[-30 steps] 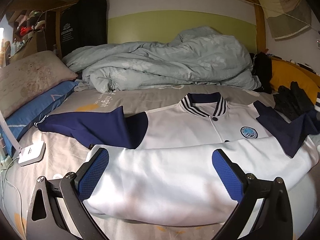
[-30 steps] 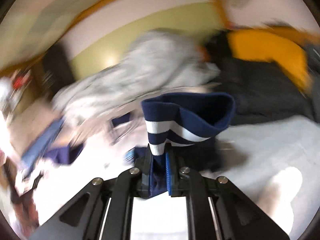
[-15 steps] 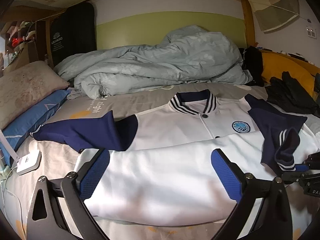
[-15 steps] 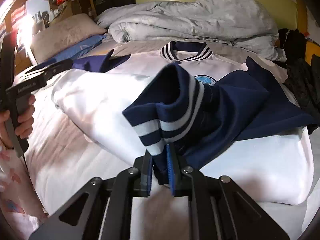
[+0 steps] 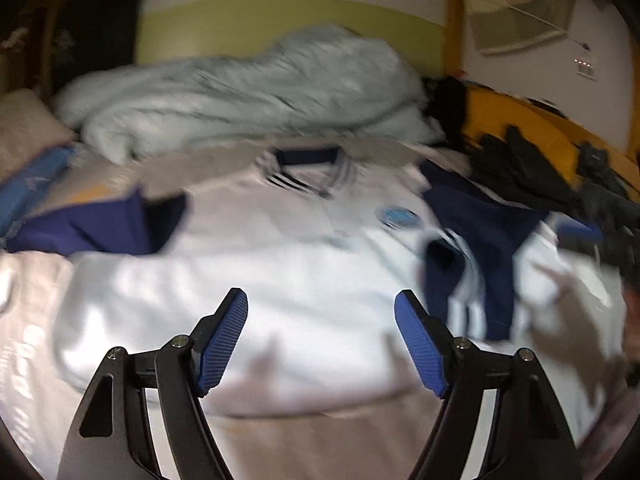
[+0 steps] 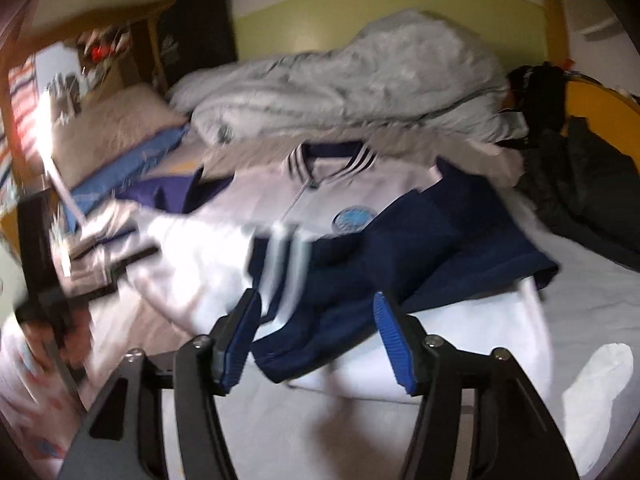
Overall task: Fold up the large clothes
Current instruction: 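Grasp the striped navy cuff with the left tool and straighten it across the body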
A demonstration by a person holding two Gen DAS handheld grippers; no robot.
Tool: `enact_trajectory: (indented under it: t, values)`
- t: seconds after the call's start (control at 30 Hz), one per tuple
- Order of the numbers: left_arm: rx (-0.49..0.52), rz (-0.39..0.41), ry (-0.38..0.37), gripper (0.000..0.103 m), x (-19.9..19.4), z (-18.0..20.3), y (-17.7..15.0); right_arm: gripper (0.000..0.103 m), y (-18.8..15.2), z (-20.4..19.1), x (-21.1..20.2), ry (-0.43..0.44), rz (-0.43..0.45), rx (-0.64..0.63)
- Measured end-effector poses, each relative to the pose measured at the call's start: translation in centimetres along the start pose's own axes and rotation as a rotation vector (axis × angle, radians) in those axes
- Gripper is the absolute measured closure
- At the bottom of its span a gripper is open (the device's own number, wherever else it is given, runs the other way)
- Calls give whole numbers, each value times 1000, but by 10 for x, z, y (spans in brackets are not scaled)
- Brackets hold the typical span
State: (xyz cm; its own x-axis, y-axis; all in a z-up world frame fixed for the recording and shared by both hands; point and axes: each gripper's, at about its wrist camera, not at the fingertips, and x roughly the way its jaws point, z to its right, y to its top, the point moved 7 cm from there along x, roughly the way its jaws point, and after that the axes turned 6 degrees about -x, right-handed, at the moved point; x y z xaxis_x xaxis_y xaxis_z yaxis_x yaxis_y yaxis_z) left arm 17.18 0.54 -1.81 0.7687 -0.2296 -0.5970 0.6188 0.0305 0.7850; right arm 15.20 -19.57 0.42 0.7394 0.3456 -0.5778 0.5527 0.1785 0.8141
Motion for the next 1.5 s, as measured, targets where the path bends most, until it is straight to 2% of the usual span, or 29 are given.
enact_trajectory:
  t: [0.13, 0.23, 0.33, 0.37, 0.4, 0.47, 0.53, 0.57, 0.6, 0.63, 0.67, 0.73, 0.77, 0.9, 1.0, 1.07, 1.13, 1.33, 1.43, 1.5]
  values:
    - [35, -30, -44, 28, 12, 27, -9, 42, 13, 31, -19, -105, 55, 55]
    - [32, -64, -73, 28, 26, 44, -9, 42, 16, 55, -23, -177, 53, 112]
    - [38, -127, -86, 28, 46, 61, -3, 41, 16, 76, -22, -302, 30, 125]
    - [20, -152, -96, 28, 55, 67, 0, 39, 11, 89, -14, -420, -28, 106]
    - [-3, -167, -121, 28, 61, 72, 2, 39, 11, 89, -14, -420, -28, 106]
    - [-46, -206, -184, 28, 76, 84, 3, 39, 4, 104, -8, -499, -80, 102]
    - [-59, -251, -189, 28, 95, 94, 1, 39, 0, 117, -5, -496, -92, 139]
    - [-53, -273, -163, 33, 105, 96, -1, 39, -1, 127, -7, -477, -96, 193]
    - [-45, -278, -142, 43, 111, 97, -2, 39, -1, 127, -7, -477, -96, 193]
    - [-37, -269, -146, 60, 115, 99, -3, 39, -1, 132, -10, -466, -89, 221]
    - [-20, -250, -142, 69, 116, 100, -2, 39, 0, 134, -12, -457, -84, 236]
    - [36, -185, -59, 80, 112, 97, 8, 39, 1, 139, -18, -453, -73, 249]
    - [67, -145, 9, 83, 109, 92, 17, 39, 2, 141, -19, -463, -71, 248]
    - [80, -75, 183, 86, 110, 58, 67, 38, 1, 142, -16, -490, -84, 239]
    - [110, -17, 387, 90, 116, 19, 107, 38, -4, 142, -4, -472, -121, 253]
    - [123, -12, 487, 90, 123, -9, 127, 38, -9, 142, 5, -453, -145, 264]
    - [93, -25, 574, 90, 132, -41, 142, 39, -14, 140, 15, -436, -178, 267]
    - [34, -50, 743, 91, 149, -111, 159, 38, -22, 133, 31, -416, -228, 238]
    - [6, -87, 806, 90, 153, -133, 154, 38, -25, 131, 37, -412, -249, 228]
    - [-5, -110, 820, 90, 160, -140, 151, 38, -26, 131, 42, -405, -262, 234]
